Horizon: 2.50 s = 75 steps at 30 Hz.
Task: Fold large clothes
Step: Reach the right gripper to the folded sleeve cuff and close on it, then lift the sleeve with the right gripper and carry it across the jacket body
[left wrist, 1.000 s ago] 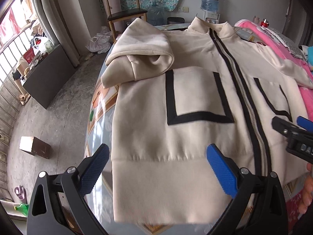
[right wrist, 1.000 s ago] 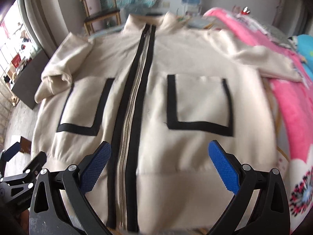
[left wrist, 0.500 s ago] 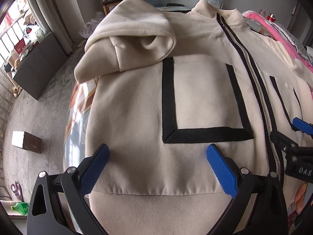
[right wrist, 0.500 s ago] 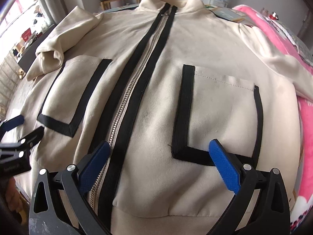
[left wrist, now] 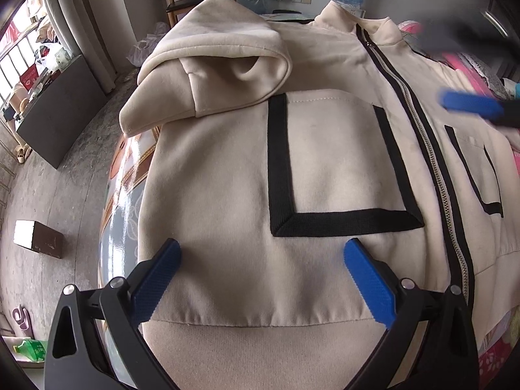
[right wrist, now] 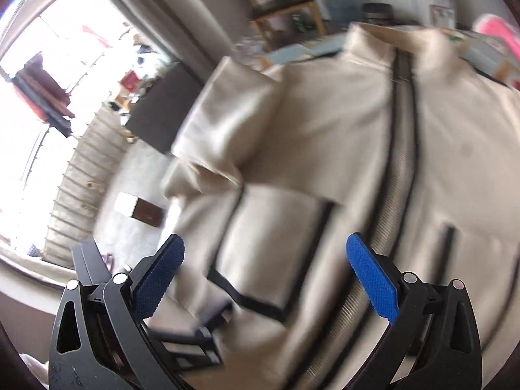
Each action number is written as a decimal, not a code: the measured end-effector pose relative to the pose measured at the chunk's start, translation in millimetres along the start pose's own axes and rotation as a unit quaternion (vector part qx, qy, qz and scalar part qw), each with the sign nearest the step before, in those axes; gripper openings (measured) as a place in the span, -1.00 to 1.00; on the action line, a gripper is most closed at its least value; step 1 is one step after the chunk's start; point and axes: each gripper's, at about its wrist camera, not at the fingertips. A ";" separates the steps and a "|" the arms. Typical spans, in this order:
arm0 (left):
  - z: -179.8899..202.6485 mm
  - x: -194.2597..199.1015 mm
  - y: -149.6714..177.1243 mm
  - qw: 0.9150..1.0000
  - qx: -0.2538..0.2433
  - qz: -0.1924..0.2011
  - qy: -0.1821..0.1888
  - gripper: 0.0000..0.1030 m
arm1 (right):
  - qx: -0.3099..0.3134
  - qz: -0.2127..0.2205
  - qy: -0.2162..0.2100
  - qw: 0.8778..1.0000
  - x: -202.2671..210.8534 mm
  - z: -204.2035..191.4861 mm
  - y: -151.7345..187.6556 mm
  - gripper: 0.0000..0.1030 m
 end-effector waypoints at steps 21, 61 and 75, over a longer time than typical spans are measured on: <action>-52.6 3.7 -22.7 0.996 0.076 0.047 0.010 0.91 | 0.233 0.054 0.156 0.958 -13.6 -76.3 -74.9 -0.90; -121.1 18.2 -107.5 0.996 0.086 0.024 0.031 0.91 | -0.155 -0.016 -0.048 0.987 -46.6 63.7 -18.8 0.05; -92.8 -64.9 -139.8 0.998 0.049 -0.004 -0.042 0.91 | 0.212 0.093 0.279 0.932 2.6 -29.5 -52.5 -0.94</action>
Point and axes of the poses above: each gripper's, at about its wrist camera, not at the fingertips, and x roughly against the way its jaws point, z to its right, y to its underside, and after that the axes turned 1 degree about x, right-handed
